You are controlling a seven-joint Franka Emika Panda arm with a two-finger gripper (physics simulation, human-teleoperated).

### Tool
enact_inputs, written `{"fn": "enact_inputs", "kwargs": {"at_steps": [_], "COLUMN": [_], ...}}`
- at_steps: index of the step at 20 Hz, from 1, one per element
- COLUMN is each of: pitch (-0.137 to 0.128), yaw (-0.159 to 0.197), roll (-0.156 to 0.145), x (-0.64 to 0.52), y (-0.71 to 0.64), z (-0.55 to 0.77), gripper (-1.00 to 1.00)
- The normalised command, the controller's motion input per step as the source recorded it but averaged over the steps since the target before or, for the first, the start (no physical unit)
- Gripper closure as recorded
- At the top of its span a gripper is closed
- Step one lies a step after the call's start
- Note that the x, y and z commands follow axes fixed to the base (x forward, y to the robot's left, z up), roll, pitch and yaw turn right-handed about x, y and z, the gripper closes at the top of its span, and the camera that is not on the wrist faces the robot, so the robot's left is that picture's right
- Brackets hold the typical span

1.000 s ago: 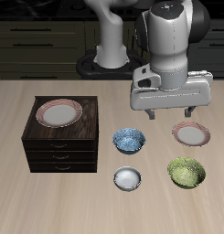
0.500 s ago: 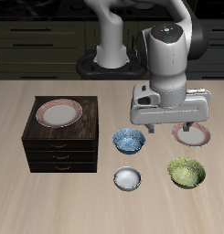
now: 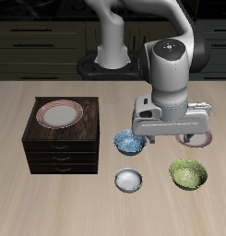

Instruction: Place the green bowl onto the plate that is on top of the cabinet

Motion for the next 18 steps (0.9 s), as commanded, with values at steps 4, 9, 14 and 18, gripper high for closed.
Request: {"fn": "enact_inputs", "kwargs": {"at_steps": [4, 9, 14, 18], "pitch": [0.026, 0.013, 0.039, 0.040], "yaw": [0.000, -0.017, 0.000, 0.011], "roll": [-0.021, -0.005, 0.024, 0.014], "x": [0.10, 0.03, -0.06, -0.03], "y": [-0.08, 0.02, 0.16, 0.12], "z": [-0.28, -0.24, -0.30, -0.34], "gripper": [-1.00, -1.00, -1.00, -1.00]}}
